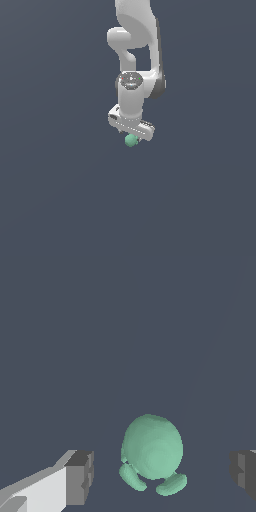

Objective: Pick up the object and move it to a goal position.

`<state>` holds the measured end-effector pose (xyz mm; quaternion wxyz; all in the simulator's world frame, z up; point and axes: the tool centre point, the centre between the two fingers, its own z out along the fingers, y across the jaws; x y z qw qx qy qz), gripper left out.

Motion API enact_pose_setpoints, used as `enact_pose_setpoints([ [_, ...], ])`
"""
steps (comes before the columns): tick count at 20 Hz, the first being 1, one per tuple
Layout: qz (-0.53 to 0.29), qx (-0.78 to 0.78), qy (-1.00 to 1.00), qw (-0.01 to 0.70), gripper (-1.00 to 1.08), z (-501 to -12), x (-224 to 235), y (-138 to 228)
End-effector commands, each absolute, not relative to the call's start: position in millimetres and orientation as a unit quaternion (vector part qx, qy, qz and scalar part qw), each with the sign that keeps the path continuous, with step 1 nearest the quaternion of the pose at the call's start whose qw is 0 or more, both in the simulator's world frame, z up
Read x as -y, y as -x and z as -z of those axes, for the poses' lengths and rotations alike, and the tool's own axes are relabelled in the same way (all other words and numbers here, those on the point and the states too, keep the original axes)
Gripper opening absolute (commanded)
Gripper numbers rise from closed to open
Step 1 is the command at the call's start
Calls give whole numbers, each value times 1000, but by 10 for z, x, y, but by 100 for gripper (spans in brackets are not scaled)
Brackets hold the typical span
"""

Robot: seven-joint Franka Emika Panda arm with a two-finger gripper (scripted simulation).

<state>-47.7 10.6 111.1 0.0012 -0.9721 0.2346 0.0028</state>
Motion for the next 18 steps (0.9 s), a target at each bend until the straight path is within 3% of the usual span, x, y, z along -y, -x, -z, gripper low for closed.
enact_pose_setpoints([
  [1,-2,-262,965,1,100,-1048,-121,544],
  [18,0,-324,946,0,100,-888,-153,713],
])
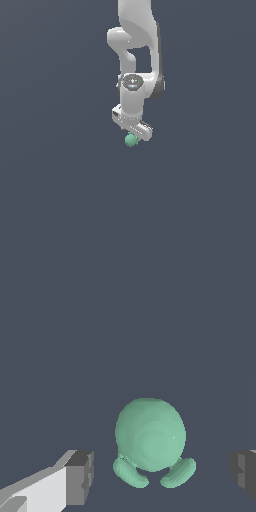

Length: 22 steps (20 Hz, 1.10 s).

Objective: Pick up the object and move it to a goal position.

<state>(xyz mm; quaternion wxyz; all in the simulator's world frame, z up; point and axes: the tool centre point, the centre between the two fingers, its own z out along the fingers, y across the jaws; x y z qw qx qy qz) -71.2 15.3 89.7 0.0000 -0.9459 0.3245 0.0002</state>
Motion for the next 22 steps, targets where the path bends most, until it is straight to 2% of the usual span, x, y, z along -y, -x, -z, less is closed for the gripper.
enact_pose_setpoints([
  [1,0,-324,946,0,100,-872,-154,714],
  [16,0,-327,945,0,100,-397,-152,721],
  [17,0,-327,945,0,-100,-397,-152,721],
  [22,0,-327,945,0,-100,-397,-152,721],
])
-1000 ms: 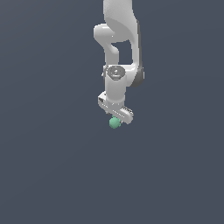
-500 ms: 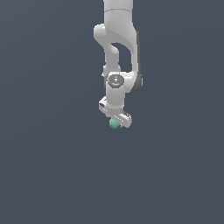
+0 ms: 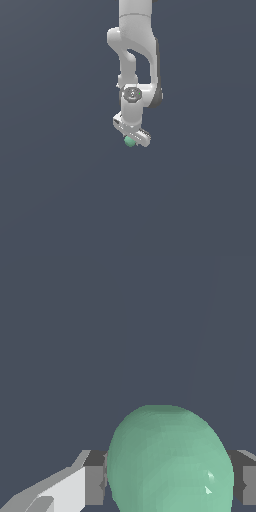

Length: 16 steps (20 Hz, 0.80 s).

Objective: Pick up the object and move it to a goal position.

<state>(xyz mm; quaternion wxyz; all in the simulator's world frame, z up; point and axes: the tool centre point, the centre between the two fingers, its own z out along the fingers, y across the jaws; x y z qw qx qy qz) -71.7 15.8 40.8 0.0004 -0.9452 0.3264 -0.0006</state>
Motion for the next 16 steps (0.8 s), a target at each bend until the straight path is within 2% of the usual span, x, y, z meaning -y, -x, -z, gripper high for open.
enact_pose_setpoints([
  [1,0,-327,945,0,-100,-397,-152,721],
  [9,1,-326,945,0,-100,-415,-214,723],
  [16,1,-326,945,0,-100,-459,-579,764],
])
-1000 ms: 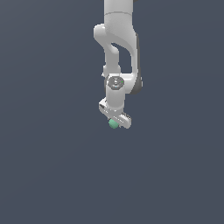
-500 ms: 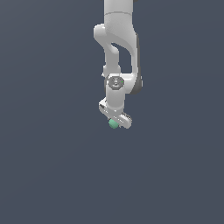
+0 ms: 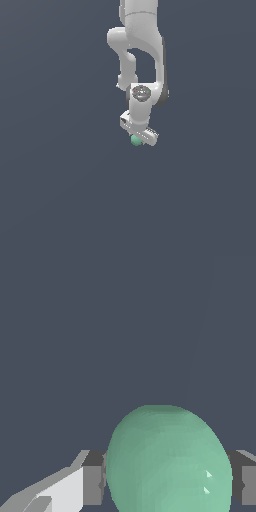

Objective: Pick up the object and move it to a goal position.

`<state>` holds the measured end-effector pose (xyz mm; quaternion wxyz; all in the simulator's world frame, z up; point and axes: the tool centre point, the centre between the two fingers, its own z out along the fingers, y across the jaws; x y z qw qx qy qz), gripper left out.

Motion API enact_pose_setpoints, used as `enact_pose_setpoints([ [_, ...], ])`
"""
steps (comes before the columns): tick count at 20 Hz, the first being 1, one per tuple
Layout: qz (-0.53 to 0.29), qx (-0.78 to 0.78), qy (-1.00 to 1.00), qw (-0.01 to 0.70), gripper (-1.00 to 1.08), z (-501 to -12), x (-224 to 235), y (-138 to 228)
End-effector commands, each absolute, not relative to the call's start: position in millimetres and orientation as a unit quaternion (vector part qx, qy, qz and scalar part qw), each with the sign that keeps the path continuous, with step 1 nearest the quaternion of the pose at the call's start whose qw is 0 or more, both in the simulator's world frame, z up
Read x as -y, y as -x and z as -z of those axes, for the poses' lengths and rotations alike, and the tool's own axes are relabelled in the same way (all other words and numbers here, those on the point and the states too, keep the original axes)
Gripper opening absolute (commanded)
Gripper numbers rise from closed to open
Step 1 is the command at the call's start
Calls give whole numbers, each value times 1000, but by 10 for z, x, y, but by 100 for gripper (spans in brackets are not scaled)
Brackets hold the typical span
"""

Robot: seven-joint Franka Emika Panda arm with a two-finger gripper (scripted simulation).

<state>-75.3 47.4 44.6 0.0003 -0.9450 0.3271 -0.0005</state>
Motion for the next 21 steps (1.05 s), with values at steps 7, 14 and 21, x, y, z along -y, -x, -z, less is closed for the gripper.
enact_pose_setpoints([
  [7,0,-327,945,0,-100,-537,-1253,831],
  [14,0,-327,945,0,-100,-597,-1770,866],
  [21,0,-327,945,0,-100,-619,-1949,867],
])
